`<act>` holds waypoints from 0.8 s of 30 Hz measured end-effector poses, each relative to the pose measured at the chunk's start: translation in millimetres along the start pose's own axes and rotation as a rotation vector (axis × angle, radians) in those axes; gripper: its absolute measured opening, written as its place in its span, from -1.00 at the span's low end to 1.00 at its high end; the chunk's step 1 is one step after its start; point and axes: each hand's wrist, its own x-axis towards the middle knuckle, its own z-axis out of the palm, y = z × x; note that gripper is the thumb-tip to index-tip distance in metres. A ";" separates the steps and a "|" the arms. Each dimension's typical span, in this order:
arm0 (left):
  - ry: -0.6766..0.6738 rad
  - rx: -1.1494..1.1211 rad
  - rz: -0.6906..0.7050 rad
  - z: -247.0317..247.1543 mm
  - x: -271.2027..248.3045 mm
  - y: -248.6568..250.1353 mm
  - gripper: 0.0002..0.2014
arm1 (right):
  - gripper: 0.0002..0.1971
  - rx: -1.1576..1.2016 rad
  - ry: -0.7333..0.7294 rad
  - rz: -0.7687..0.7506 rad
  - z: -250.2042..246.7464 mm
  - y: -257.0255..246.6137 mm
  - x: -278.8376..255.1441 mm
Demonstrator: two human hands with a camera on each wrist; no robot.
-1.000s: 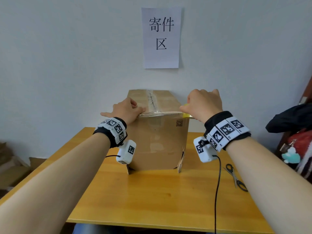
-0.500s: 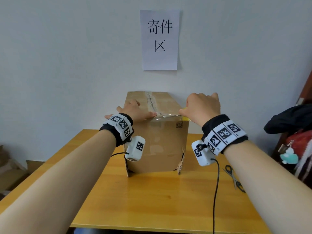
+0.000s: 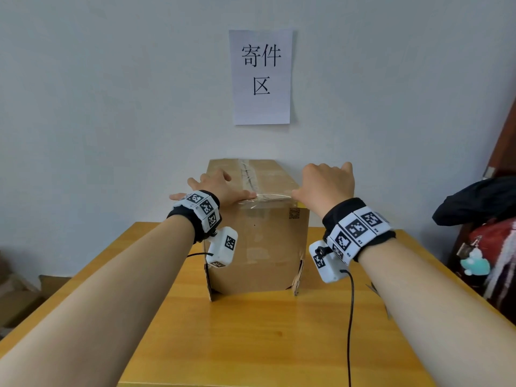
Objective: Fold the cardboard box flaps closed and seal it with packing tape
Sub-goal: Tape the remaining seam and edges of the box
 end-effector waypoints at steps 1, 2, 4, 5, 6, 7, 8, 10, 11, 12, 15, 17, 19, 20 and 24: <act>0.003 0.001 0.003 0.4 -0.4 -0.1 -0.12 | -0.71 0.002 -0.002 0.002 -0.4 0.0 0.0; 0.001 -0.009 0.007 1.3 -0.5 -1.2 -0.15 | -0.71 0.007 -0.005 0.003 -0.7 0.0 0.0; -0.002 -0.037 0.022 3.2 0.1 -5.2 -0.22 | -0.70 0.020 -0.010 0.004 -1.5 0.1 0.2; 0.003 -0.051 0.031 4.1 1.4 -8.1 -0.29 | -0.70 0.023 -0.013 0.005 -1.8 0.3 0.4; 0.016 -0.056 0.039 2.8 0.5 -9.9 -0.39 | -0.69 0.025 -0.016 0.005 -1.8 0.4 0.6; 0.042 -0.061 0.045 1.4 -0.2 -11.7 -0.51 | -0.69 0.030 -0.018 0.005 -1.7 0.5 0.5; 0.068 -0.061 0.048 0.3 -1.0 -12.1 -0.61 | -0.69 0.035 -0.017 0.004 -1.3 0.4 0.4; 0.116 -0.058 0.058 -0.7 -5.4 -4.8 -0.72 | -0.70 0.033 -0.009 0.001 -0.8 1.9 0.5; 0.144 -0.055 0.077 -1.5 -10.1 0.9 -0.73 | -0.70 0.030 -0.007 0.000 -0.8 3.0 1.0; 0.168 -0.062 0.106 -1.3 -14.4 7.0 -0.69 | -0.69 0.031 -0.009 0.001 -0.7 3.6 1.5; 0.140 -0.052 0.216 4.1 -21.0 28.1 -0.33 | -0.69 0.045 -0.012 0.006 -0.7 4.5 2.1; 0.085 0.075 0.249 10.1 -23.6 39.3 -0.21 | -0.69 0.041 -0.005 0.009 0.2 4.7 2.8; 0.074 0.187 0.241 16.5 -22.3 44.1 -0.26 | -0.69 0.041 -0.004 0.011 1.8 3.5 3.0; 0.082 0.215 0.235 19.4 -19.8 45.3 -0.35 | -0.69 0.042 -0.003 0.013 2.4 3.0 3.1; 0.141 0.279 0.243 23.2 -13.9 45.1 -0.65 | -0.69 0.041 0.001 0.008 3.8 3.6 2.3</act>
